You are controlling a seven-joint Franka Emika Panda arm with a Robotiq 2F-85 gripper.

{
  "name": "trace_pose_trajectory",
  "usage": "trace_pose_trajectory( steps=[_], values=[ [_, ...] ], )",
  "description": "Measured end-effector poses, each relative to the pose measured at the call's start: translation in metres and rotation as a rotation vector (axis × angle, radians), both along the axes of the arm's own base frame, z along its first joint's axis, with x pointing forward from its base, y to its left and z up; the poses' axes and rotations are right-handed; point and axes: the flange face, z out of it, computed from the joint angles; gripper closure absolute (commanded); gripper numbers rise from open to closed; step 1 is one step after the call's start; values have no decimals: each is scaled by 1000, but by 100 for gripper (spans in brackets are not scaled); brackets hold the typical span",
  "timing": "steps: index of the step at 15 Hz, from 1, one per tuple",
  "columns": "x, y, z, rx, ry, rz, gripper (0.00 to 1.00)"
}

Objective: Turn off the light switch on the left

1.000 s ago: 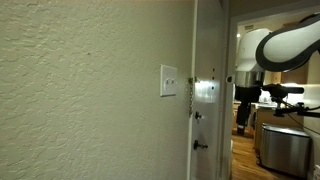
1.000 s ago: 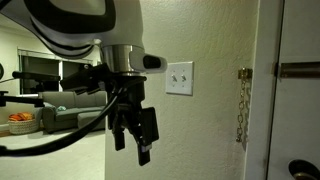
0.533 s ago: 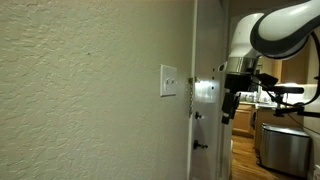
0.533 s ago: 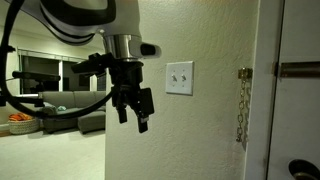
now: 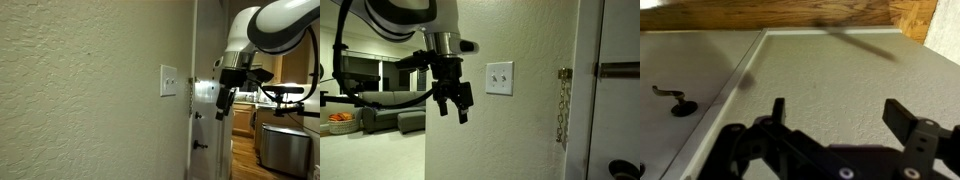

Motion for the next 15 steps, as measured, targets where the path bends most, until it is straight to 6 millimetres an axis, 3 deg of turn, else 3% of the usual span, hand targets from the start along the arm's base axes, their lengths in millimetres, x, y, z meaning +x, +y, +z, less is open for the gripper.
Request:
trace_pose_trajectory(
  steps=[7,15],
  values=[
    [2,6,-4,1,8,10,0],
    [28,53,-1,14,2,79,3]
  ],
)
